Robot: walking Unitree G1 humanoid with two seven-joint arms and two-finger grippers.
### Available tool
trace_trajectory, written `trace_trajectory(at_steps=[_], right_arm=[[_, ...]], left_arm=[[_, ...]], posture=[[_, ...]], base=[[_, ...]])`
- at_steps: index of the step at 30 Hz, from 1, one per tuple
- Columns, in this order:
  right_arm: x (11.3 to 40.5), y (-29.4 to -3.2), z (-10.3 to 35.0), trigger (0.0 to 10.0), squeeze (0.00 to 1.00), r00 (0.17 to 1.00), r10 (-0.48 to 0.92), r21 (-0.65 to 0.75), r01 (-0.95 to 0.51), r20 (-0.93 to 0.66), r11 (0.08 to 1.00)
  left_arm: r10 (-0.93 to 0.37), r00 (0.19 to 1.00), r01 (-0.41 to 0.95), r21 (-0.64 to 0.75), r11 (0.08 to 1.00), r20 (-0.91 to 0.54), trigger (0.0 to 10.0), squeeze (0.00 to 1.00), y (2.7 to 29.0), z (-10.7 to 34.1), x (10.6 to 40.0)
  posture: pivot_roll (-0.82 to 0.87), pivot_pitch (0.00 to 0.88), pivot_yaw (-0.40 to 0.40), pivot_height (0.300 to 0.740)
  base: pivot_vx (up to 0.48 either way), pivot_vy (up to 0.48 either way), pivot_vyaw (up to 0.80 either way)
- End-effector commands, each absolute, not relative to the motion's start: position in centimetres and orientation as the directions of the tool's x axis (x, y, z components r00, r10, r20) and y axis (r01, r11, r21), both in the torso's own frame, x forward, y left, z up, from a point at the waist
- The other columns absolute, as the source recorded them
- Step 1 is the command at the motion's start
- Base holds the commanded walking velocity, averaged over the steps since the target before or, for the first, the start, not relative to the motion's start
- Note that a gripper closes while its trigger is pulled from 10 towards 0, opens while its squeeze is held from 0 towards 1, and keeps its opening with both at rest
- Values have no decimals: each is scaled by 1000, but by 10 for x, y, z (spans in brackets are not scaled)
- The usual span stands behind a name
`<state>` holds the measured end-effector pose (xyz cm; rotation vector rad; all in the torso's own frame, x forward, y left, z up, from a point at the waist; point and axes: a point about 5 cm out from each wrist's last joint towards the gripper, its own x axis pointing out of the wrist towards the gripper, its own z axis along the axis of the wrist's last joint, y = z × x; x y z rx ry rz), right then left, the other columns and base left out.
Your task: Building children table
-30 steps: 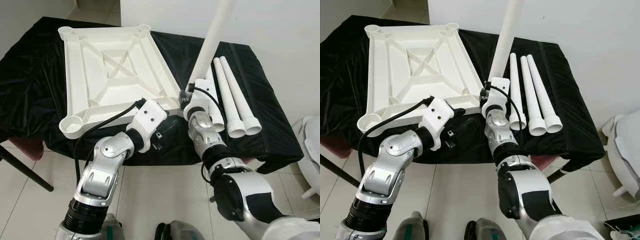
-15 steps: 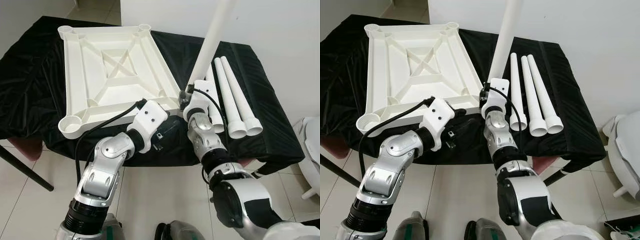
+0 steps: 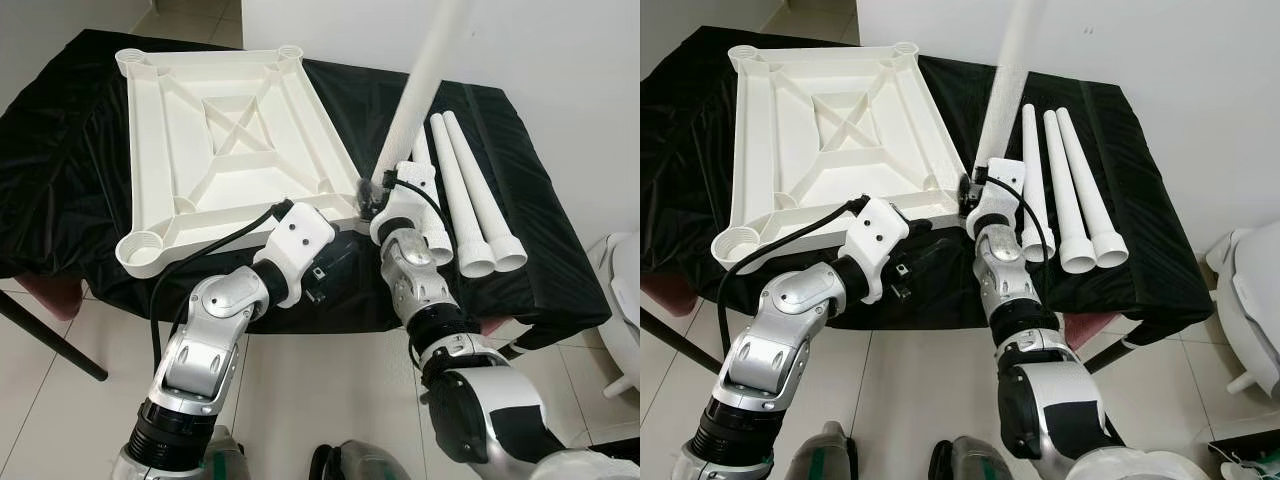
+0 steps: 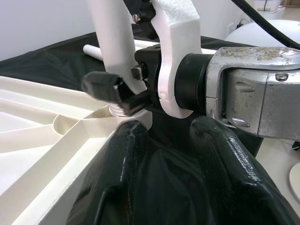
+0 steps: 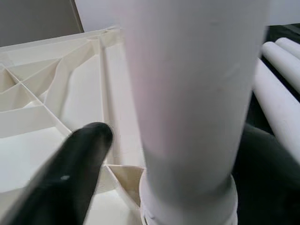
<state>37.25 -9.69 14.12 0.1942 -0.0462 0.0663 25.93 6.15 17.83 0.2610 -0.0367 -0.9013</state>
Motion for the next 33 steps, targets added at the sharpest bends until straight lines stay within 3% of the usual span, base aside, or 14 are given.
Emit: trace_trajectory(at_steps=[1,8,9,12,14,21,26,33], right_arm=[[372,-102,140,10000,1000,997,56,193,-66,52,979],[371,-106,138,10000,1000,997,63,181,-69,43,981],[371,-106,138,10000,0,995,94,177,-100,44,979],[371,-106,138,10000,0,995,94,177,-100,44,979],[371,-108,137,10000,0,979,196,155,-202,50,967],[375,-121,138,10000,0,949,313,86,-315,38,945],[384,-142,150,10000,0,955,293,80,-296,53,952],[384,-141,150,10000,0,947,320,31,-321,39,947]], left_arm=[[-733,677,723,241,647,-63,10000,0,62,177,261],[-730,680,721,238,650,-66,10000,0,62,176,261],[-728,682,721,234,652,-72,10000,0,62,174,261],[-728,682,721,234,652,-72,10000,0,62,174,261],[-724,685,719,231,655,-79,10000,0,63,173,262],[-719,691,714,235,660,-78,10000,0,65,175,264],[-712,699,705,240,667,-72,10000,0,68,177,265],[-708,703,701,240,672,-68,10000,0,68,177,265]], posture=[[87,0,-106,740],[88,0,-107,740],[86,0,-108,740],[86,0,-108,740],[86,0,-108,740],[88,5,-102,740],[93,9,-106,740],[97,10,-106,740]], base=[[0,0,0],[0,0,0],[0,0,0],[0,0,0],[0,0,0],[0,0,0],[0,0,0],[0,0,0]])
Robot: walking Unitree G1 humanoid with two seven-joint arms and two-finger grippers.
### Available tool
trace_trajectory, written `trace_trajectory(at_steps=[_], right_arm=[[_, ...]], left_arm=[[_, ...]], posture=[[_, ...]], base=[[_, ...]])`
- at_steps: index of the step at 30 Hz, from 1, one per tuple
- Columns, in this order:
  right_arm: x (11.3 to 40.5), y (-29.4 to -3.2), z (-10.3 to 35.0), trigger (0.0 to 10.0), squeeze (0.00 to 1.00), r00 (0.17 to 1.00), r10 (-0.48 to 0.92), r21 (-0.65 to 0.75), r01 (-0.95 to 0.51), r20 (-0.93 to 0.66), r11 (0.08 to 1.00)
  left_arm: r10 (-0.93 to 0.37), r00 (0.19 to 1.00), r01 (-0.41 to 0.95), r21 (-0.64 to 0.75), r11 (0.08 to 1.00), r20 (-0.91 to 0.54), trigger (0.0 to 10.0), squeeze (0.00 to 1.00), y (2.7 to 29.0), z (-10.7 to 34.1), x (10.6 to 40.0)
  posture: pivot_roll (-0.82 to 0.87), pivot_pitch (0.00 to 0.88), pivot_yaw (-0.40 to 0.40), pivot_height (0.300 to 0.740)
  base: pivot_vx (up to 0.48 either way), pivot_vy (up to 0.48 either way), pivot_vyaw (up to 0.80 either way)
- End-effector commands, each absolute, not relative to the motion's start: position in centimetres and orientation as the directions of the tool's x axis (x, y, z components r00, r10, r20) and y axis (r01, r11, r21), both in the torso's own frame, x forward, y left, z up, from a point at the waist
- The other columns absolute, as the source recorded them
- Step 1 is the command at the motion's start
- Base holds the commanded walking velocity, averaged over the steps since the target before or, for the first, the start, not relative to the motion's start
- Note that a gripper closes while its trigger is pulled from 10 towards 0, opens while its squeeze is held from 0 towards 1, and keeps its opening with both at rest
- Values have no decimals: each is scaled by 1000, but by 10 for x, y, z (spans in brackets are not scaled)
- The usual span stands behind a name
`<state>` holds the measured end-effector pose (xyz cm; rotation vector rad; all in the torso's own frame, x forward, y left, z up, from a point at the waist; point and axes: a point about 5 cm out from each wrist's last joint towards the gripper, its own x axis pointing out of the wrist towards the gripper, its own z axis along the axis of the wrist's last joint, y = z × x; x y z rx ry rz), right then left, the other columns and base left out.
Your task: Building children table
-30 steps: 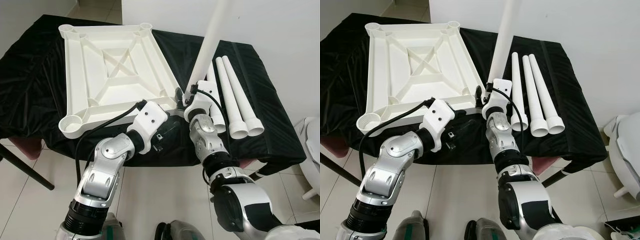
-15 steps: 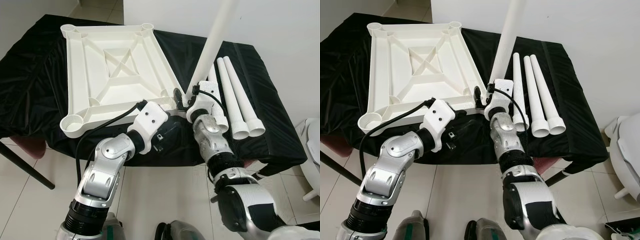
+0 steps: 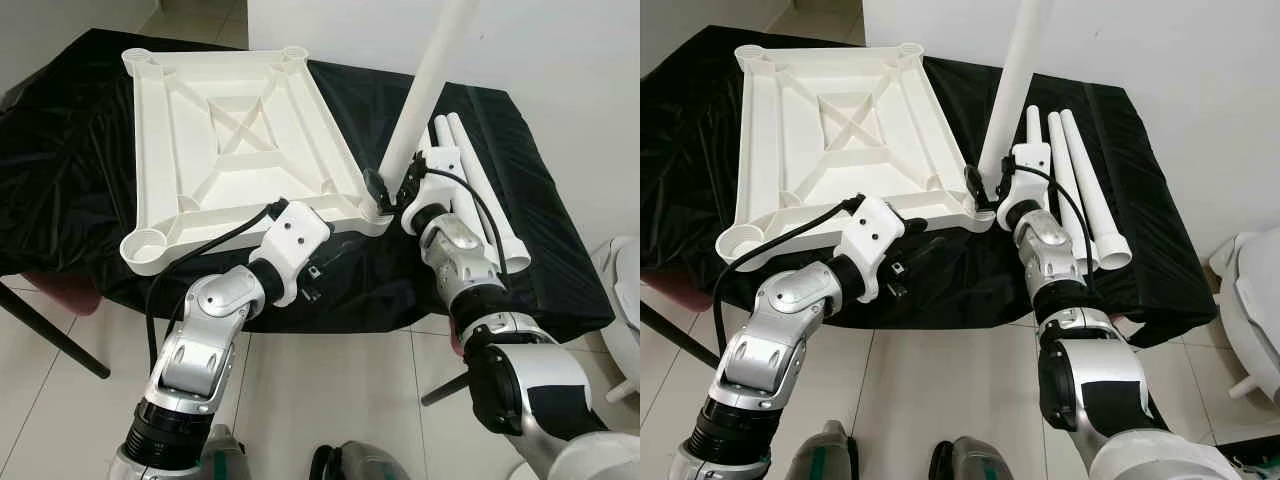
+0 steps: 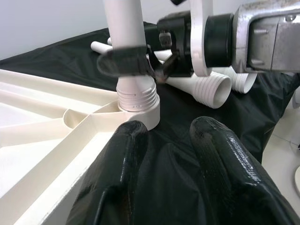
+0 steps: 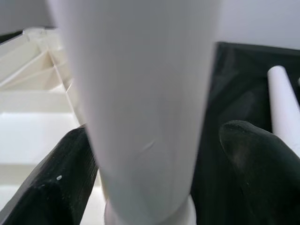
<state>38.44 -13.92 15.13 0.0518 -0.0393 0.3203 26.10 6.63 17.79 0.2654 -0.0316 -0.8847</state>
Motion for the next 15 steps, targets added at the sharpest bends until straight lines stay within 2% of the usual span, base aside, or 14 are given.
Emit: trace_trajectory(at_steps=[1,8,15], right_arm=[[384,-139,149,10000,0,942,333,20,-334,34,942],[383,-133,149,10000,0,896,444,-35,-444,2,896],[385,-136,152,10000,0,877,481,-82,-480,-17,873]], left_arm=[[-708,703,700,240,673,-68,10000,0,68,178,265],[-707,704,699,242,673,-67,10000,0,69,178,266],[-710,700,703,240,670,-68,10000,0,69,179,265]], posture=[[97,10,-106,740],[96,10,-102,740],[97,13,-95,740]], base=[[0,0,0],[0,0,0],[0,0,0]])
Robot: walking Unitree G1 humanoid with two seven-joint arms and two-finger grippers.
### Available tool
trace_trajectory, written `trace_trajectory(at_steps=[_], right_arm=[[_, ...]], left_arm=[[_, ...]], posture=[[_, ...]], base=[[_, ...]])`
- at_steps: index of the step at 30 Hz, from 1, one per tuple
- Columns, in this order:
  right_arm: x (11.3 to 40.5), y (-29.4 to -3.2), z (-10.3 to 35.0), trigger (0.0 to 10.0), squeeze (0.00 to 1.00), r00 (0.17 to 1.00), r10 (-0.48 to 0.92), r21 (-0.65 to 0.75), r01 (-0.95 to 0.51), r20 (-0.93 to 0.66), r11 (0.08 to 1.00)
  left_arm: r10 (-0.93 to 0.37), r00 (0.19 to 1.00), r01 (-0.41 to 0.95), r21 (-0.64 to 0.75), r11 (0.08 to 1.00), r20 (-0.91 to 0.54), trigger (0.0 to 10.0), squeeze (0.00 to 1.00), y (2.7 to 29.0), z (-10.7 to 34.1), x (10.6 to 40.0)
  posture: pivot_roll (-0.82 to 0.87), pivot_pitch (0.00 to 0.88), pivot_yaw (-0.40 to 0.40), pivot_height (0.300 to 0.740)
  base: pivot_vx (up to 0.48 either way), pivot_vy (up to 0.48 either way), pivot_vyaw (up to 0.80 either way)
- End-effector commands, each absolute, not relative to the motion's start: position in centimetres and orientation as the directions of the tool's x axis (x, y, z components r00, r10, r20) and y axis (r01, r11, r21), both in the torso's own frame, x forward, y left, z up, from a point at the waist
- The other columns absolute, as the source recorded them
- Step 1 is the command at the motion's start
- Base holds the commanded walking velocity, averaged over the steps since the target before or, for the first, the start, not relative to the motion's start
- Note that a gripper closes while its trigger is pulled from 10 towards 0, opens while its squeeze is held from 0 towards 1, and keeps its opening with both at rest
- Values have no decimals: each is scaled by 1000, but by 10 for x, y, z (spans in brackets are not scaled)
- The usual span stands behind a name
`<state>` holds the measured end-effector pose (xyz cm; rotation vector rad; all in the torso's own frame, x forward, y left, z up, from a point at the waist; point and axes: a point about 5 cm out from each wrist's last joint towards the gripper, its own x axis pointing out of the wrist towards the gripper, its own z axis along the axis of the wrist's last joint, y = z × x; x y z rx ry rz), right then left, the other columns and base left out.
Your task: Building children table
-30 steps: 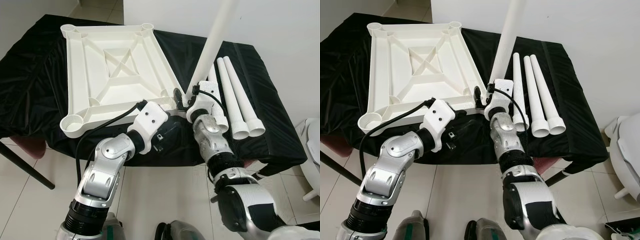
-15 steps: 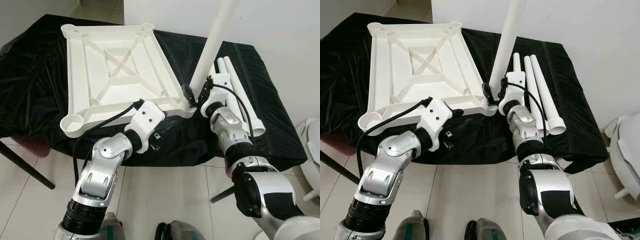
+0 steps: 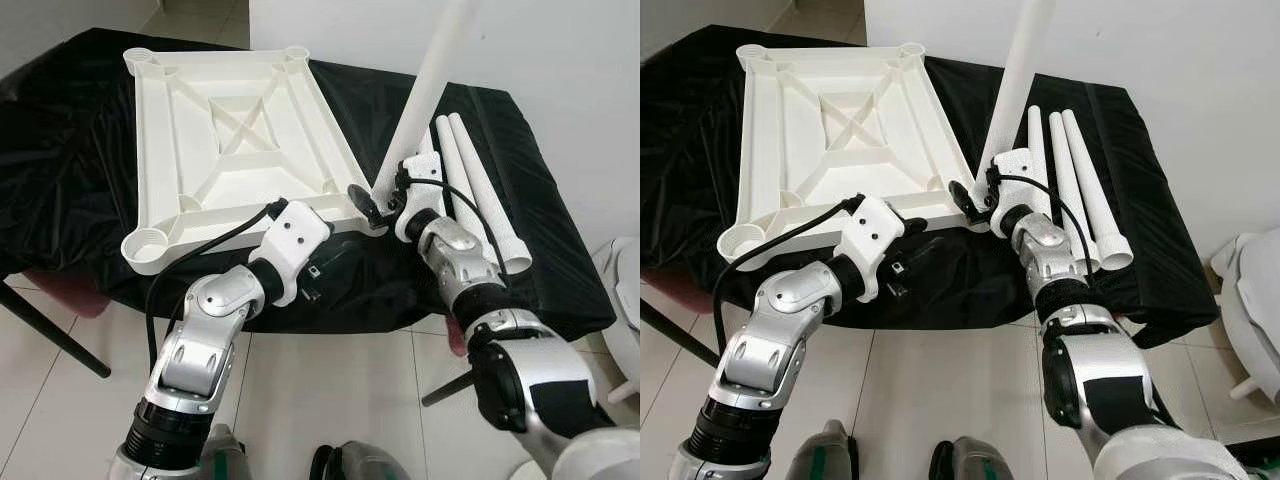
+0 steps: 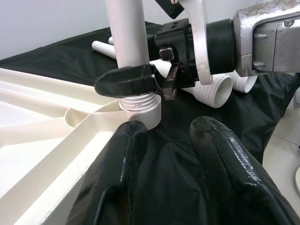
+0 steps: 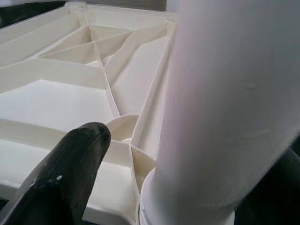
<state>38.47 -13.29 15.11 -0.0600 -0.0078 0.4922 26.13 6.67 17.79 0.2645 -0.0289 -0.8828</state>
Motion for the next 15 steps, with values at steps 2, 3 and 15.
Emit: trace_trajectory(at_steps=[2,3,15], right_arm=[[387,-139,154,10000,0,873,487,-111,-487,-31,866],[387,-139,154,10000,0,873,487,-111,-487,-31,866],[389,-148,150,0,0,862,492,-143,-505,-118,851]], left_arm=[[-715,695,710,234,665,-75,10000,0,68,178,264],[-715,695,710,234,665,-75,10000,0,68,178,264],[-729,678,729,217,649,-96,10000,0,66,175,259]], posture=[[103,17,-94,740],[103,17,-94,740],[112,23,-101,740]], base=[[0,0,0],[0,0,0],[0,0,0]])
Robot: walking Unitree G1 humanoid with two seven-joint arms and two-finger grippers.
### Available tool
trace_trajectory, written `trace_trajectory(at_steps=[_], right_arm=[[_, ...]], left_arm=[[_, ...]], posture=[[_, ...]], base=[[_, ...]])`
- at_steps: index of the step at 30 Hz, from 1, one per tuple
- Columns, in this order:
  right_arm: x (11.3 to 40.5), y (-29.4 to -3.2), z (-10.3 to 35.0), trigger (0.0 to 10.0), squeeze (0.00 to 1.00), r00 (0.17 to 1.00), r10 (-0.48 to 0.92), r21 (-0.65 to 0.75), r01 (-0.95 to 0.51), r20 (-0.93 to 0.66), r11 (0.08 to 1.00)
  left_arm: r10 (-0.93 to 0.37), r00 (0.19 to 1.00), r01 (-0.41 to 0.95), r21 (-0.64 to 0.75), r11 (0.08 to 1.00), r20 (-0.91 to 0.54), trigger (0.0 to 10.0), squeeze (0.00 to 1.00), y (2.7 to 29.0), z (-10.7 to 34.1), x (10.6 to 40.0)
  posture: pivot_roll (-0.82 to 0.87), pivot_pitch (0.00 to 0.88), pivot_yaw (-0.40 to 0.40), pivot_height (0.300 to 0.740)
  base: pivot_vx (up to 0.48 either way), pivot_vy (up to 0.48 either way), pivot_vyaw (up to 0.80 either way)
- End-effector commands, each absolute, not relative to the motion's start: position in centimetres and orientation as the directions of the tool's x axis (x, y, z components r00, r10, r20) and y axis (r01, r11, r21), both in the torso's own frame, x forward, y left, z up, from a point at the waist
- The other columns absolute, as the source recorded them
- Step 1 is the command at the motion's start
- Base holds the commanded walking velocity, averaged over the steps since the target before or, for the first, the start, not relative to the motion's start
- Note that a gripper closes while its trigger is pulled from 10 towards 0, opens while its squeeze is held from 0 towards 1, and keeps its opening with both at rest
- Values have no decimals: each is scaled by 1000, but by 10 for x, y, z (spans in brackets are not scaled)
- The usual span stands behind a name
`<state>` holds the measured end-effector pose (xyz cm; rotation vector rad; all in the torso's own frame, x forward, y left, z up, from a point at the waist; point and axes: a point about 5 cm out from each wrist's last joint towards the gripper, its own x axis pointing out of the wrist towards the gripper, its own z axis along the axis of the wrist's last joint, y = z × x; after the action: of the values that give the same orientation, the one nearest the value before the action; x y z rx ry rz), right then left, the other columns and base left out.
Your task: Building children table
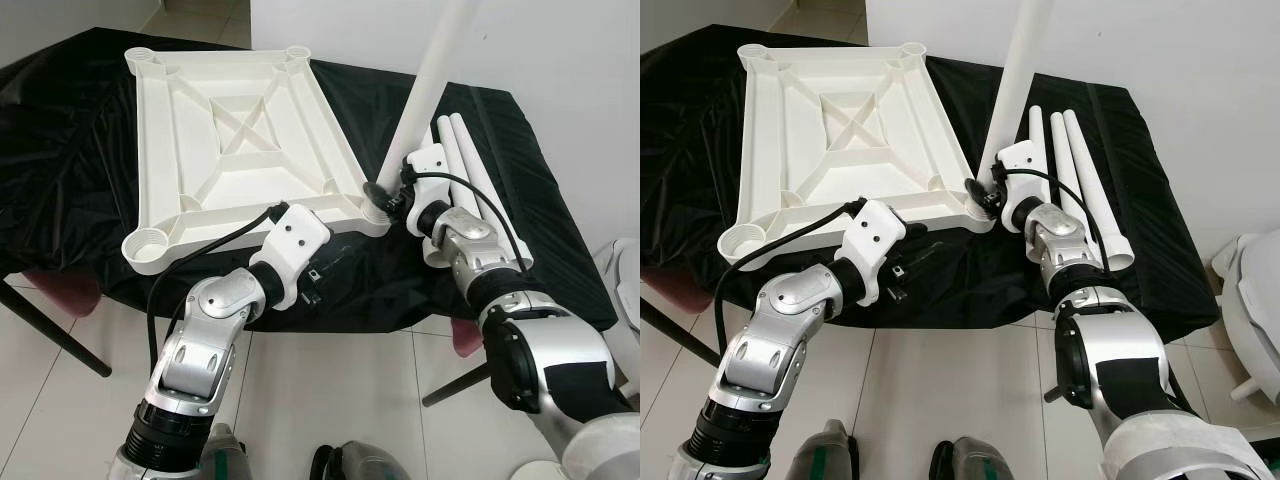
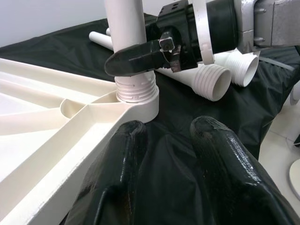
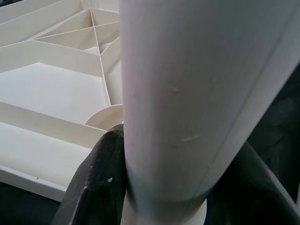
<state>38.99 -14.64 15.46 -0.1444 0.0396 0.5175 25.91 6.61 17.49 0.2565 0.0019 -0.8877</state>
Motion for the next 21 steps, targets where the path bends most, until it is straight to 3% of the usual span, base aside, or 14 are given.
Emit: trace_trajectory(at_steps=[1,13,16,18,21], right_arm=[[389,-149,148,0,0,862,492,-141,-506,-127,851],[386,-154,136,0,0,895,425,-49,-435,-138,899],[388,-158,133,0,0,957,261,4,-263,-129,965],[388,-158,133,0,0,957,261,4,-263,-129,965],[389,-157,132,0,0,985,127,35,-124,-119,992]], left_arm=[[-729,678,729,216,650,-96,10000,0,66,175,259],[-731,675,732,215,647,-98,10000,0,67,175,258],[-733,673,734,211,645,-101,10000,0,66,175,257],[-733,673,734,211,645,-101,10000,0,66,175,257],[-736,670,737,209,642,-102,10000,0,65,174,257]], posture=[[112,23,-101,740],[105,29,-98,740],[97,31,-95,740],[97,31,-95,740],[94,29,-94,740]], base=[[0,0,0],[0,0,0],[0,0,0],[0,0,0],[0,0,0]])
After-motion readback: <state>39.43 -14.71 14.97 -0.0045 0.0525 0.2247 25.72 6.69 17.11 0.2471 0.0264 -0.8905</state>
